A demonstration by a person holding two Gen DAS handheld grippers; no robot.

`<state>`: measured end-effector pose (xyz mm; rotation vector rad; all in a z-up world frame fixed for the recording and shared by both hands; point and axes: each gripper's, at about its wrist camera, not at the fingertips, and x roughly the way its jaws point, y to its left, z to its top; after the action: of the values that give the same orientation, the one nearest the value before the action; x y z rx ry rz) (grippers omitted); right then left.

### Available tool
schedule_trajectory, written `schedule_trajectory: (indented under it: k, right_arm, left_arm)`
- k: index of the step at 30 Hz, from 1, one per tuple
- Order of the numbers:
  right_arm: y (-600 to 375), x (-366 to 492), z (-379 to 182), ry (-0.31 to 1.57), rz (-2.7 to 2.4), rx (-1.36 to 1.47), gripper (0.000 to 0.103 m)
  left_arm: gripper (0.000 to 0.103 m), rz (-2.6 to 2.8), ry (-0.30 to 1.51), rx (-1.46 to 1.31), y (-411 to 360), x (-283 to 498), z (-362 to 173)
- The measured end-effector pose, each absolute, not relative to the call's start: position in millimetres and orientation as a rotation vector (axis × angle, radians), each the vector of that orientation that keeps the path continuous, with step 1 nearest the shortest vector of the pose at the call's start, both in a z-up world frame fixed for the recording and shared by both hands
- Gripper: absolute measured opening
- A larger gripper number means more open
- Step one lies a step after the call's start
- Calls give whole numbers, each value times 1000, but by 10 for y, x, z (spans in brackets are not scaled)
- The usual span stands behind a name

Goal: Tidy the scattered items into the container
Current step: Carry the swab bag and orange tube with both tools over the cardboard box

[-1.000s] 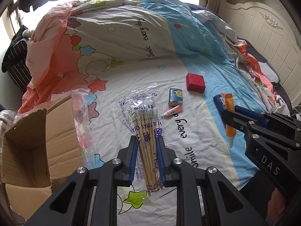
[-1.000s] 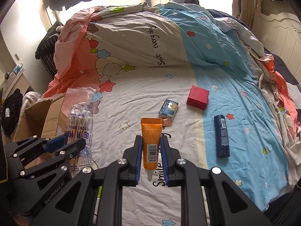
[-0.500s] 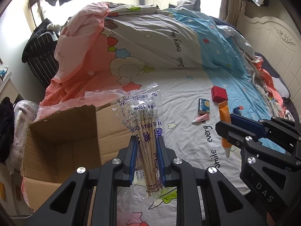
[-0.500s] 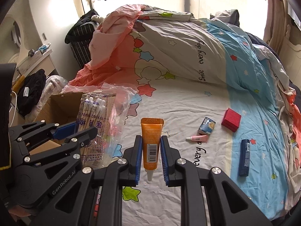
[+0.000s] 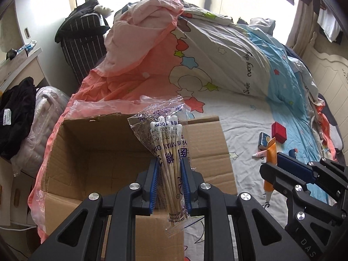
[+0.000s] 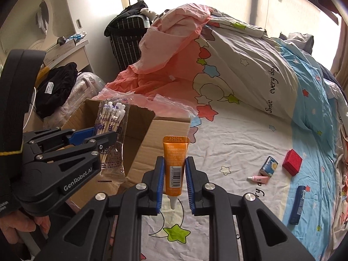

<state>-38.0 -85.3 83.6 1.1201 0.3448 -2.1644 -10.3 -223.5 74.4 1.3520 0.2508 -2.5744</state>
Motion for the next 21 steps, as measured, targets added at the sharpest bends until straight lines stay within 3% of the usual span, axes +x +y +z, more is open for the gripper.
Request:
schedule_trajectory:
  k: [21]
  right_arm:
    - [-1680, -394, 596, 389, -2015, 1141, 18]
  left_arm:
    - [20, -2469, 375, 1366, -2991, -120, 387]
